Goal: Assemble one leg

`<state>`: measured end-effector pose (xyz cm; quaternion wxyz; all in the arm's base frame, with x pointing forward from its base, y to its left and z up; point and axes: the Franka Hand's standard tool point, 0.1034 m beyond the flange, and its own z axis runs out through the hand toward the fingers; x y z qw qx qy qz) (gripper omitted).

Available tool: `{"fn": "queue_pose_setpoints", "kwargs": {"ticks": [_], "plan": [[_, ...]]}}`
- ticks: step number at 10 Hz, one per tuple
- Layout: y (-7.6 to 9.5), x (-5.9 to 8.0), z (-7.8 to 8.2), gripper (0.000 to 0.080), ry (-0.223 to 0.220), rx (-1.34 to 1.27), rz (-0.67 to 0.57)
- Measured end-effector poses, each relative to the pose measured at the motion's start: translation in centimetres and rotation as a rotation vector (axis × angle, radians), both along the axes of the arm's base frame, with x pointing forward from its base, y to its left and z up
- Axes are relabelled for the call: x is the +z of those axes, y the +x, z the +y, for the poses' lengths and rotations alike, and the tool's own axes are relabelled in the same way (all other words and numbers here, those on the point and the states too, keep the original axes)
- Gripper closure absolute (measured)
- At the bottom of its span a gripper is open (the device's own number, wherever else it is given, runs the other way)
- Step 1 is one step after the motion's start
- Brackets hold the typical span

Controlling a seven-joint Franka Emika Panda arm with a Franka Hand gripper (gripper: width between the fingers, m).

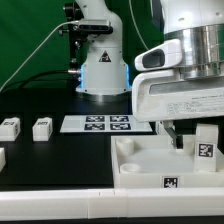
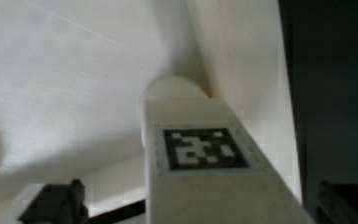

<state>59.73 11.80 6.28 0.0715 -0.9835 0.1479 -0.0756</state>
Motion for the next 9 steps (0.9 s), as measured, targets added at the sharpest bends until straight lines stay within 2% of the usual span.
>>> {"fn": "queue_pose_setpoints", "kwargs": {"ticks": [1,2,3,9], "plan": [[0.00,0.00,-0.02,0.0329,0.000,0.000,0.000],[0.00,0.00,-0.02,0.0329,0.000,0.000,0.000],[0.01,0.00,-0.03,0.0505,0.000,0.000,0.000],[0.02,0.00,-0.10,0.0508,0.011,-0.066,0.007]]}}
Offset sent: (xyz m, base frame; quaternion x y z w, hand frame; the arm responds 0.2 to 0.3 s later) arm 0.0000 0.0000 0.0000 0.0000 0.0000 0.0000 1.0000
